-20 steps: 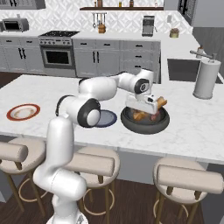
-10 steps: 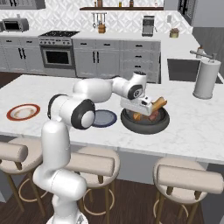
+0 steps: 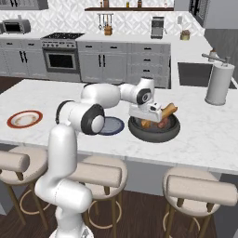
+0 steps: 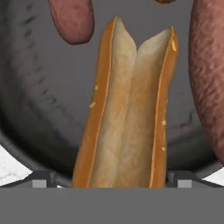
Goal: Place one bun and one sausage from the bowl on each plate.
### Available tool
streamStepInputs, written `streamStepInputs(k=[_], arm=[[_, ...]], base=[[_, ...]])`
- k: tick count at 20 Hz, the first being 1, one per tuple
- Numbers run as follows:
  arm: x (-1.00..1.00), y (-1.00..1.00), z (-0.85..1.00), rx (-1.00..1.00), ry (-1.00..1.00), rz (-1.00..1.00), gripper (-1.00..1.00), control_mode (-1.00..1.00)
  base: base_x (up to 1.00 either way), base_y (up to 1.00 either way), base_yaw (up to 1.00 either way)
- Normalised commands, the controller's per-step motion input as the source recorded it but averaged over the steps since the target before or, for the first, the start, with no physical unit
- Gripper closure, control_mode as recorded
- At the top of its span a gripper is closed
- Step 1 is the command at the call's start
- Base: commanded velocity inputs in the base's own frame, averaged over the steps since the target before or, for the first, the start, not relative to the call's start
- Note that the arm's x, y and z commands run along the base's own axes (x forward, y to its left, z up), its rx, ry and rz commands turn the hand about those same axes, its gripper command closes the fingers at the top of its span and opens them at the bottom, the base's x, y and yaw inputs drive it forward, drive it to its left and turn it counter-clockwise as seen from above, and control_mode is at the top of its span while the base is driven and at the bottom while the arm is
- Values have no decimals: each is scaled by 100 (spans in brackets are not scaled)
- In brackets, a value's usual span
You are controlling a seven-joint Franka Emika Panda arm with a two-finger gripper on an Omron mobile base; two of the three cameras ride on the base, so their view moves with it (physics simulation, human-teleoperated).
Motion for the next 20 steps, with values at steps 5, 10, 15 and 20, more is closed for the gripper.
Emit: streamStepInputs(k=[5,10,15,20], arm=[[6,0,-37,-12,6,0,-100,-100],[5,0,-25,-6,1,0,100,-100],[-1,0,0,0,-4,0,100,-100],[-44,13,45,0,-18,1,100,-100]], base=[[0,0,0],[0,0,0],[0,0,0],[0,0,0]])
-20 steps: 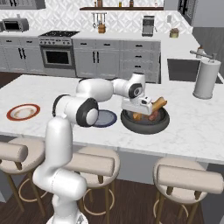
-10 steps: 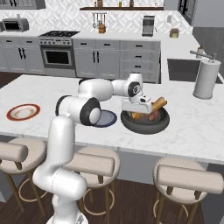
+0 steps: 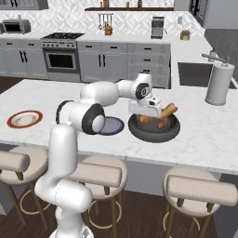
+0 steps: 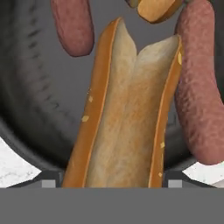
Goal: Place one bun and one sausage from the bowl on each plate.
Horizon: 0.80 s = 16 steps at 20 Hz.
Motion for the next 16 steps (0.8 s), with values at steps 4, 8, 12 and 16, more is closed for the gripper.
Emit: streamStepInputs(k=[4,8,12,16], arm=[[-100,89,88,-1,-27,16,100,-100],[-80,100,18,0,-29,19,100,-100],[-19,100,-1,0,-26,17,100,-100],[72,100,42,0,-1,1,100,-100]], base=[[0,0,0],[0,0,0],[0,0,0],[0,0,0]])
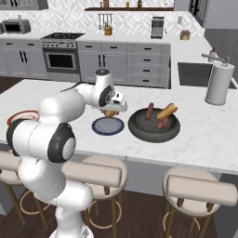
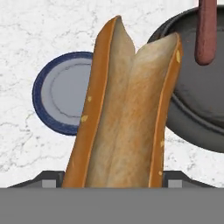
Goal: Place one bun and one sausage from the bowl on each plate.
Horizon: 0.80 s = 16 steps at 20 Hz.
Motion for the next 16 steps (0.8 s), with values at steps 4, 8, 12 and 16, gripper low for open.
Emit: streamStepInputs(k=[4,8,12,16], arm=[[92,100,0,0,22,0,100,-100],[33,43,-34,4,10,5,100,-100],[35,5,-85,0,5,2,100,-100],[36,0,-81,-2,0,1,100,-100]], base=[[0,0,0],[0,0,0],[0,0,0],[0,0,0]])
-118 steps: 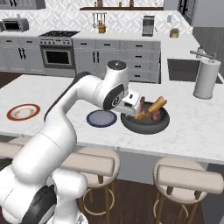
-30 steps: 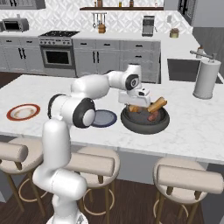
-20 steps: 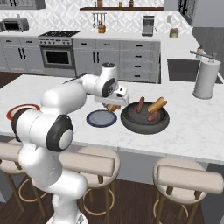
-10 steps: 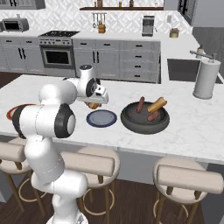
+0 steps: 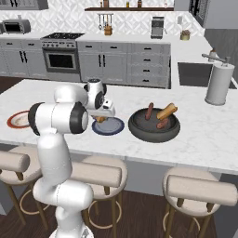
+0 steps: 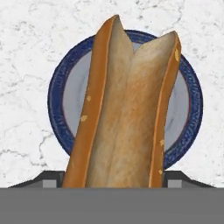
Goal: Place one bun and one sausage from the bowl on each plate.
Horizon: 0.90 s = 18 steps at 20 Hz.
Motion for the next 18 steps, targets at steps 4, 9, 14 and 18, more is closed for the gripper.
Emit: streamStepInputs(k=[4,9,14,18], arm=[[67,0,-69,-5,-3,0,100,-100],[38,0,-25,-2,-2,0,-100,-100],[-4,-2,-6,-1,-3,0,-100,-100],[-42,-3,60,1,-5,-1,-100,-100]], base=[[0,0,0],[0,0,0],[0,0,0],[0,0,0]])
